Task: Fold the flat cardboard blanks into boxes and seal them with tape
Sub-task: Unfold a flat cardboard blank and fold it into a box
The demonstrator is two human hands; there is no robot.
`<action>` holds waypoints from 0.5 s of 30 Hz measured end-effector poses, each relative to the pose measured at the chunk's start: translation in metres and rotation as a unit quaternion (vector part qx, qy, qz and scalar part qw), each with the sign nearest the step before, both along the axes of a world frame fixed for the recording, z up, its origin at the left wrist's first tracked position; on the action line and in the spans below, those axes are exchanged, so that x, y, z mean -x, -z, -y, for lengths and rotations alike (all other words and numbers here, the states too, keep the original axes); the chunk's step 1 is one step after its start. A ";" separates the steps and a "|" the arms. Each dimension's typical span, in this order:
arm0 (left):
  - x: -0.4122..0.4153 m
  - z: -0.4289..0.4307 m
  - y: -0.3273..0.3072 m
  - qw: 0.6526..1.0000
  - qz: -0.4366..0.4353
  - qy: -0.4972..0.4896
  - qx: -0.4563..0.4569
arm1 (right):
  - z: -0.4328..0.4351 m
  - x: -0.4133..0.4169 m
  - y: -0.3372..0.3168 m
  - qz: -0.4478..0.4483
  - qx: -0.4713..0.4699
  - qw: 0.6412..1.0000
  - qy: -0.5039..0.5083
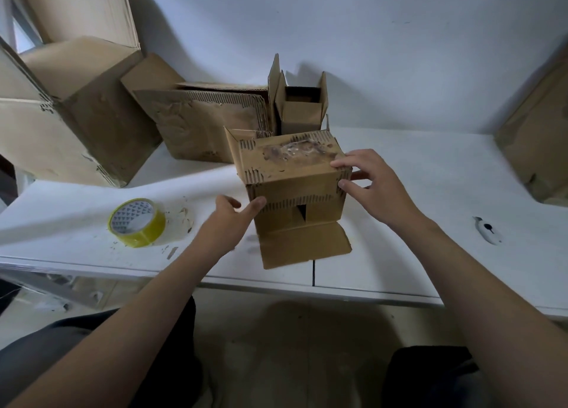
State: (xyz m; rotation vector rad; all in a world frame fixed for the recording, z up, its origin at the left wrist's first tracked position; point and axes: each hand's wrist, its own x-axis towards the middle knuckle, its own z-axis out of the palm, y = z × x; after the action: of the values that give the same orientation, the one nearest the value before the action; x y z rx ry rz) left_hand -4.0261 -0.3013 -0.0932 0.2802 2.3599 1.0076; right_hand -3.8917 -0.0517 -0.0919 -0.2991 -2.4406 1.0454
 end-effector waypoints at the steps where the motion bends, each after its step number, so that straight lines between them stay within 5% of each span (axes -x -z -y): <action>1: -0.005 0.000 0.001 0.998 0.067 -0.015 -0.007 | 0.000 0.000 0.003 0.000 0.002 1.000 0.000; 7: -0.021 -0.008 0.000 0.972 0.205 -0.085 -0.081 | 0.004 -0.004 0.009 -0.007 0.042 0.999 0.013; 15: -0.025 -0.012 -0.004 0.973 0.184 -0.110 -0.085 | 0.006 -0.008 0.015 -0.014 0.056 0.998 0.037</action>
State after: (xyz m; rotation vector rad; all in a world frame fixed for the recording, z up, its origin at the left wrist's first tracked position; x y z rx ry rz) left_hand -4.0010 -0.2890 -0.0893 -0.1024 2.0009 1.2493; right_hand -3.8841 -0.0574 -0.1065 -0.4048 -2.3319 1.1482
